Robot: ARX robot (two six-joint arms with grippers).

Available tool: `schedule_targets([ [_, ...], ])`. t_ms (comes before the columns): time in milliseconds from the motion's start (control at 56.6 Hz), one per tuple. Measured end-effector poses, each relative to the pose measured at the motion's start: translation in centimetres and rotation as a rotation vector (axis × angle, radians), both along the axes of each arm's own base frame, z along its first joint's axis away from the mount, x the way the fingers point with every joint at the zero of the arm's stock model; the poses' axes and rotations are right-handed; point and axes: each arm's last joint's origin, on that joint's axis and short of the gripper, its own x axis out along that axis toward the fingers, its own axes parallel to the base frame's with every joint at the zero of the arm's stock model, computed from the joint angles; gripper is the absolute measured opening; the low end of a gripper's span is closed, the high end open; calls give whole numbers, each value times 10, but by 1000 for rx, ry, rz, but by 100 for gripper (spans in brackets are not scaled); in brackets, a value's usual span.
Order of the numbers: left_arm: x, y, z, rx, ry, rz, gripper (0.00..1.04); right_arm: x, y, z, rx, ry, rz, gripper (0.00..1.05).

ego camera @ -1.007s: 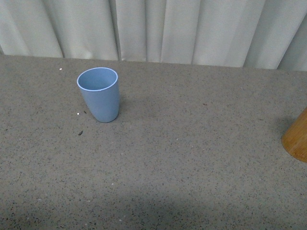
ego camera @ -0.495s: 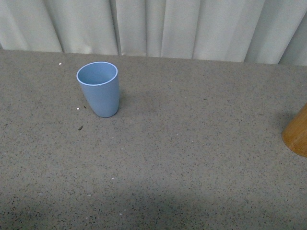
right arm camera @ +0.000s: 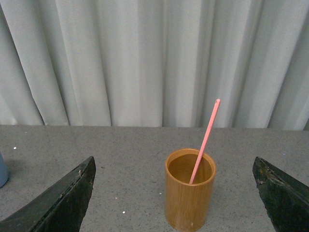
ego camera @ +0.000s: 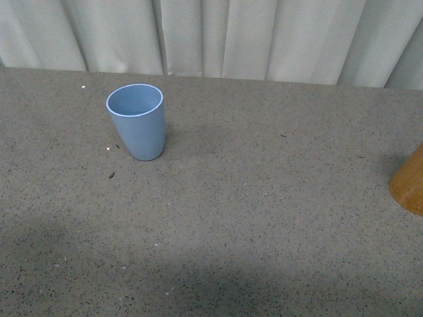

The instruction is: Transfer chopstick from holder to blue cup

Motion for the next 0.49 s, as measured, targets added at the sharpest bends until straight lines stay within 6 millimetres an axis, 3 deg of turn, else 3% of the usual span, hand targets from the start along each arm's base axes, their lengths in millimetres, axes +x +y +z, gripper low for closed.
schedule_targets([
  [71,31,-12,7,7,23,47,98,0,0,0,0,0,0,95],
  [159,56,-28,4,38,90,29,98,0,0,0,0,0,0,95],
  [495,113,-76,-30,181,275,-9,98,0,0,0,0,0,0,95],
])
